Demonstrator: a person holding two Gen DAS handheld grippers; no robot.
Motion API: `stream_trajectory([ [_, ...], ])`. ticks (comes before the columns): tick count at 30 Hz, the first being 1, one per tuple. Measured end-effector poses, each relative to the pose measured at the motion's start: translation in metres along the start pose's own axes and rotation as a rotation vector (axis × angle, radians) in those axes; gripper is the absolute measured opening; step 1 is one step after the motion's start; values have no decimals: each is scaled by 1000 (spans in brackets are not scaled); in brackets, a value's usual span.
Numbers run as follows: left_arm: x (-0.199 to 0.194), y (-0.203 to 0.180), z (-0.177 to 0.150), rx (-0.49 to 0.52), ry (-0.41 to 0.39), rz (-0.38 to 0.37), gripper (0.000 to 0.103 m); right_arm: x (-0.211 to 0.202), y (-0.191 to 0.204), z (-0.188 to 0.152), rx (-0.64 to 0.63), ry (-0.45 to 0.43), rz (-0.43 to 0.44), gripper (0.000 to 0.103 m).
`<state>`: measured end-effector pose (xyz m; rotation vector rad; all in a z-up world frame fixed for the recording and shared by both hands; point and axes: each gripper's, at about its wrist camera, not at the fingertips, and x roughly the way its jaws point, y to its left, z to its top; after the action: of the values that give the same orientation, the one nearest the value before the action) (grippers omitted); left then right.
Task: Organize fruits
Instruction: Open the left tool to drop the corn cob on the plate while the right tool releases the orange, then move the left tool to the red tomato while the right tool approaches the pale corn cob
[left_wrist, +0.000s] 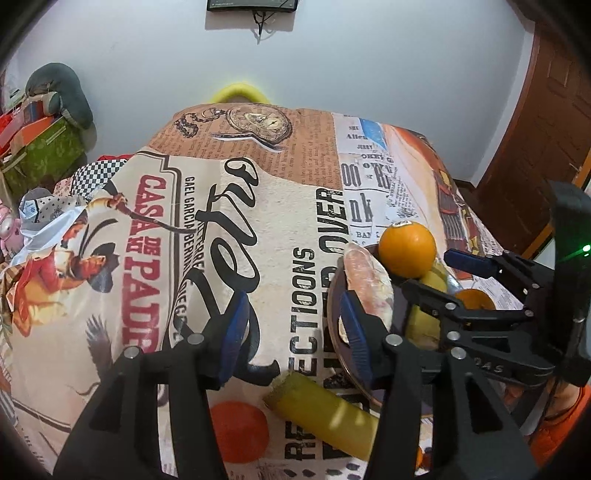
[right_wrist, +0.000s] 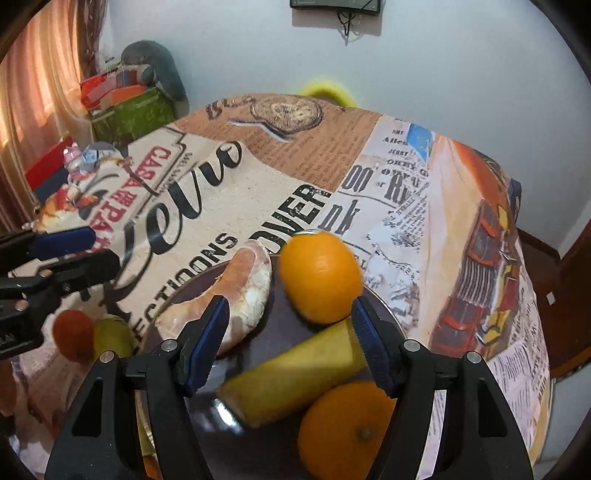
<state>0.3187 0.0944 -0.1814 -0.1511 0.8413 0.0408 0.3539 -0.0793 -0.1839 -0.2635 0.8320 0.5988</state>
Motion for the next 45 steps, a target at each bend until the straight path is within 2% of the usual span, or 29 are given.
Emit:
stream_trajectory([
  [6, -31, -5, -4, 10, -20, -12, 52, -39, 4, -7, 19, -46, -4, 66],
  [9, -54, -4, -8, 9, -44, -10, 57, -59, 4, -13, 41, -64, -1, 67],
  [16, -97, -1, -24, 13, -61, -4, 58, -111, 12, -32, 69, -127, -40, 71],
  [24, -122, 12, -52, 6, -46, 11, 61, -132, 31, -50, 70, -137, -33, 73],
  [30, -107, 26, -73, 5, 17, 25, 61, -116, 52, -60, 47, -101, -13, 73],
  [37, -59, 38, -91, -4, 114, 40, 61, -77, 66, -70, 43, -27, 42, 73],
  [42, -27, 41, -93, -7, 155, 30, 60, -54, 73, -74, 43, 14, 76, 73],
  [45, -16, 42, -90, -6, 155, 24, 56, -43, 75, -76, 52, 37, 100, 70],
])
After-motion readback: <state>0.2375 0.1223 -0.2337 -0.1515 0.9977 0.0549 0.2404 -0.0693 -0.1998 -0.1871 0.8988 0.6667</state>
